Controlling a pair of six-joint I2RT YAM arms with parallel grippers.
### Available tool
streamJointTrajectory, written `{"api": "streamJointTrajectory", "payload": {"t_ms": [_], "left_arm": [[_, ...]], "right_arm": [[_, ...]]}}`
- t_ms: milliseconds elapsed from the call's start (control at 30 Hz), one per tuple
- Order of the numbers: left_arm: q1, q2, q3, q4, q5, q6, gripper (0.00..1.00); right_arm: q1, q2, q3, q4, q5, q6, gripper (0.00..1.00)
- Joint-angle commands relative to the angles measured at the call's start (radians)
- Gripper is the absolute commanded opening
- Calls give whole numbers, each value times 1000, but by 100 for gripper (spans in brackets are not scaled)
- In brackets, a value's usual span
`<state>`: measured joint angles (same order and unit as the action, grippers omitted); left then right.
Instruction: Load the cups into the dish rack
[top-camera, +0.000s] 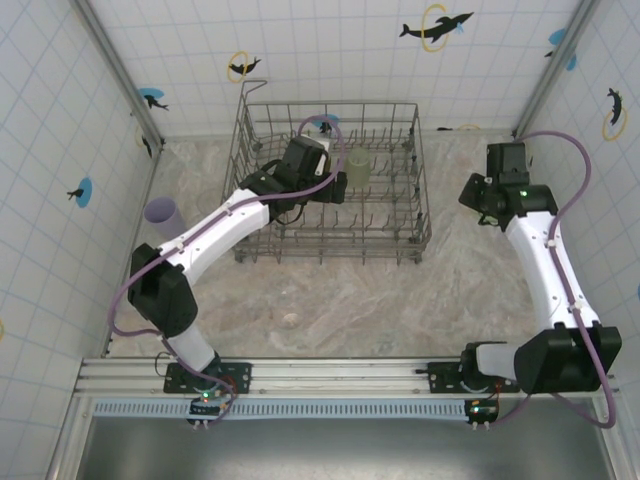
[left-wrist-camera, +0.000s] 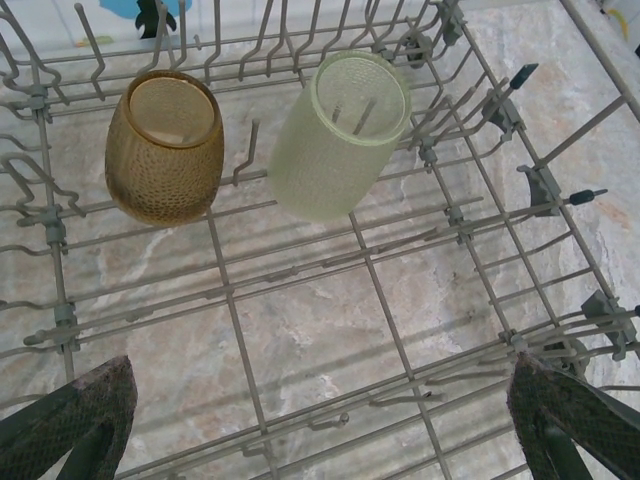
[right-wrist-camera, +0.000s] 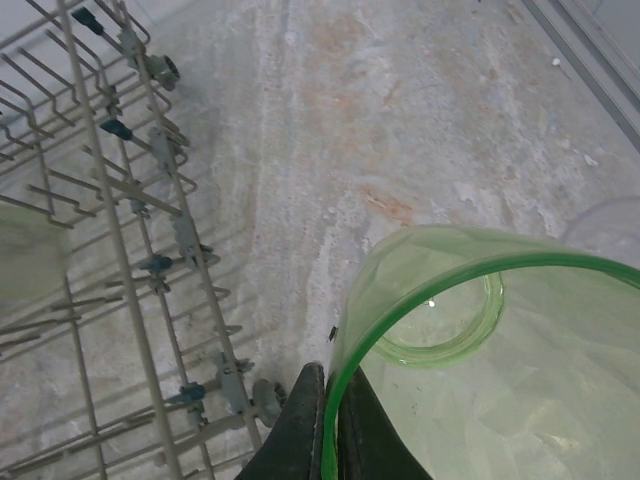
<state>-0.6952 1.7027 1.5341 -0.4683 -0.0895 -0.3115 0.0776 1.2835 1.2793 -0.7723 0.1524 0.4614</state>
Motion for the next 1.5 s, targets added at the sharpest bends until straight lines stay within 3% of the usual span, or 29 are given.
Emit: {"api": "streamJointTrajectory", "payload": {"t_ms": [0, 367, 600, 767, 833, 933, 1067, 1333, 1467], "left_arm": [[-7, 17, 44, -42, -7, 11, 98], [-7, 31, 61, -50, -29, -12, 98], [-2, 67, 129, -83, -21, -34, 98], [24, 92, 163, -86, 44, -77, 98], [44, 95, 169, -73, 101, -103, 98], [103, 92, 166, -32, 277, -202, 97], [171, 49, 59, 171, 503, -349, 97], [218, 57, -41, 458, 733, -560, 98], [225, 40, -152, 729, 839, -752, 98]], "right_arm": [[8, 31, 84, 70, -28, -6, 0], [13, 59, 58, 309, -318, 13, 0], [14, 5, -99, 607, -526, 86, 0], [14, -10, -192, 797, -666, 170, 0], [15, -10, -216, 841, -707, 194, 0], [19, -15, -266, 966, -760, 239, 0], [28, -19, -325, 1098, -817, 288, 0], [40, 28, -356, 1288, -919, 364, 0], [55, 45, -380, 1353, -942, 388, 0]]}}
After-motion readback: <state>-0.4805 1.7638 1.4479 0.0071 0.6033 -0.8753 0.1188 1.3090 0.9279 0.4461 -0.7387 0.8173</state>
